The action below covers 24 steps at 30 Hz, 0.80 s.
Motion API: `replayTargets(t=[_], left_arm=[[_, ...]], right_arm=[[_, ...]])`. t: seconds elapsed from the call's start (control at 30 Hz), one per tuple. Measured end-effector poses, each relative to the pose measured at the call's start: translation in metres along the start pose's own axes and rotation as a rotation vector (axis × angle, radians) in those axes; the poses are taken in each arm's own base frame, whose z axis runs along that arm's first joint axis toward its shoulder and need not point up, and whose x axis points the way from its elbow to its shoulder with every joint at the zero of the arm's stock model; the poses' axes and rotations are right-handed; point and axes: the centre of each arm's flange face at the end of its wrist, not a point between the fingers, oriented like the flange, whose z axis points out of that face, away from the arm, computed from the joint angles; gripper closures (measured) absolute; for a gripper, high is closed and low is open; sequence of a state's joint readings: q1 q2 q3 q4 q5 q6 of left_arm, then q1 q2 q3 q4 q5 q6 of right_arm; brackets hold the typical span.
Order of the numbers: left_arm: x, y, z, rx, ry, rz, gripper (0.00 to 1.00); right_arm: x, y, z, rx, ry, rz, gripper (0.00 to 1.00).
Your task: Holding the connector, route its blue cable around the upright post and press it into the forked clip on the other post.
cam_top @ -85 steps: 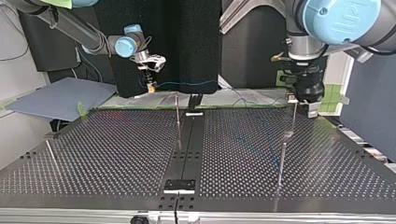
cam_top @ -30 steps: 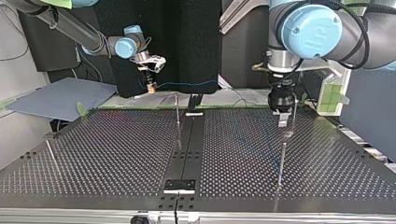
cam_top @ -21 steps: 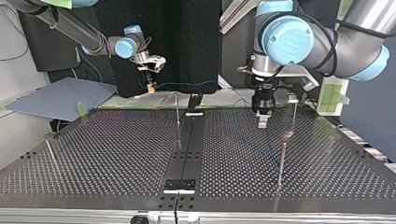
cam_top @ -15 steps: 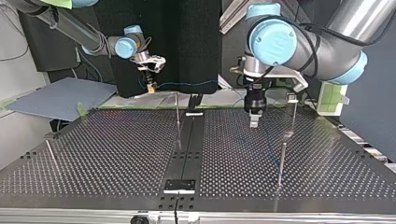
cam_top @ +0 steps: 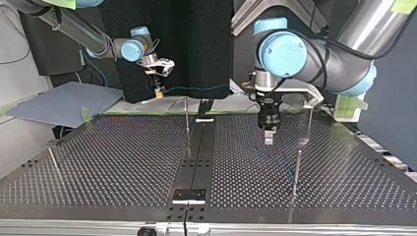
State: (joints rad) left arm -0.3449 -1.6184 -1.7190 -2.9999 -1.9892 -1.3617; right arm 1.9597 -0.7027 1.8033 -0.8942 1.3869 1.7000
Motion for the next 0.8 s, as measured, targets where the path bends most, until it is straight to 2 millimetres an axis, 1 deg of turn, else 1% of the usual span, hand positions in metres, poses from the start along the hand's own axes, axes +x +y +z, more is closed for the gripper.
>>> replayTargets(t=[0.3, 0.4, 0.57, 0.67, 0.8], left_arm=[[-0.011, 0.001, 0.010, -0.027, -0.074, 0.045, 0.00], [-0.010, -0.003, 0.013, -0.032, -0.092, 0.066, 0.00], [0.001, -0.012, 0.023, -0.052, -0.095, 0.106, 0.00], [0.011, -0.019, 0.028, -0.065, -0.082, 0.134, 0.00], [0.030, -0.026, 0.033, -0.086, -0.041, 0.187, 0.00]], right_arm=[[-0.001, 0.000, -0.001, 0.000, -0.004, 0.000, 1.00], [-0.001, 0.000, -0.001, 0.000, -0.004, 0.000, 1.00], [-0.001, 0.000, -0.001, 0.000, -0.003, 0.000, 1.00], [-0.001, 0.000, 0.000, 0.000, -0.002, 0.000, 1.00], [-0.001, 0.000, 0.000, 0.000, -0.001, 0.000, 1.00]])
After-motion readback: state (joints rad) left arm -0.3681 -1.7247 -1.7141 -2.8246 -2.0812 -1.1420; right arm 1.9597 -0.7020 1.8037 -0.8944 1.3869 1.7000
